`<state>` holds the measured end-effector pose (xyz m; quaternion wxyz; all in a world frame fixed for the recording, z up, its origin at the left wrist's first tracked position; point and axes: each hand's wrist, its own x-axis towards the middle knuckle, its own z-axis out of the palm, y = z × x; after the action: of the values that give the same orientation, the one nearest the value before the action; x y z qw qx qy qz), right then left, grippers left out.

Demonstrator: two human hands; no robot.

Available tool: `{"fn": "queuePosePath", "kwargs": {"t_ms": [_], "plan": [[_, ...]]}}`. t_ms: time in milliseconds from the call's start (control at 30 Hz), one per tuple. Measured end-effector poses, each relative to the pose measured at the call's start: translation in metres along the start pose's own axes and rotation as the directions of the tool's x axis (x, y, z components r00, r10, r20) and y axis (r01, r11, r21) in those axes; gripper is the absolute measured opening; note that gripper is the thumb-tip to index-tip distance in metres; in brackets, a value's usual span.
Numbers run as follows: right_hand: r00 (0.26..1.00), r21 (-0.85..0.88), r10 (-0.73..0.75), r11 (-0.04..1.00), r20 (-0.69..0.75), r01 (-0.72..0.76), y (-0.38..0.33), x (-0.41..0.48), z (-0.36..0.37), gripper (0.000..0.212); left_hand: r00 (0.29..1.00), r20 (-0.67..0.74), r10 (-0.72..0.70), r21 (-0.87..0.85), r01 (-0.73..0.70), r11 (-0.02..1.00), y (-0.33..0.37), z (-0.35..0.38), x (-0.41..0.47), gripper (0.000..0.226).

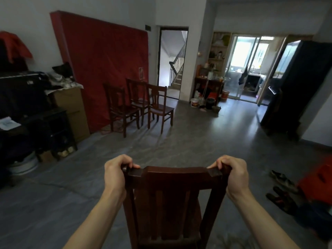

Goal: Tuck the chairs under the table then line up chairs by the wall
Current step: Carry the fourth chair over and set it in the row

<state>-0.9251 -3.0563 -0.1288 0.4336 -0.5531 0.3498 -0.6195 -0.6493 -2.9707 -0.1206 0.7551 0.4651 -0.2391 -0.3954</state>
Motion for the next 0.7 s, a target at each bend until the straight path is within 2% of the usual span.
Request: {"fn": "queuePosePath", "kwargs": {"t_ms": [200, 300, 567, 700], "plan": [[1.0, 0.017, 0.001, 1.0, 0.012, -0.001, 0.086, 0.161, 0.095, 0.026, 0.999, -0.03, 0.014, -0.051, -0.015, 0.999, -0.012, 0.01, 0.199, 0.048], [1.0, 0.015, 0.013, 1.0, 0.028, -0.013, 0.12, 0.224, 0.13, 0.026, 0.999, -0.049, 0.007, -0.021, -0.009, 1.0, -0.011, 0.017, 0.277, 0.049], [0.997, 0.108, 0.021, 0.994, 0.075, -0.029, 0.235, 0.421, 0.238, 0.028, 0.997, -0.074, 0.038, 0.025, -0.036, 0.999, -0.019, 0.034, 0.515, 0.04], [0.993, 0.124, 0.035, 0.991, 0.116, -0.049, 0.301, 0.532, 0.29, 0.03, 0.99, -0.141, 0.026, 0.04, -0.021, 0.999, -0.024, 0.053, 0.637, 0.036]]}}
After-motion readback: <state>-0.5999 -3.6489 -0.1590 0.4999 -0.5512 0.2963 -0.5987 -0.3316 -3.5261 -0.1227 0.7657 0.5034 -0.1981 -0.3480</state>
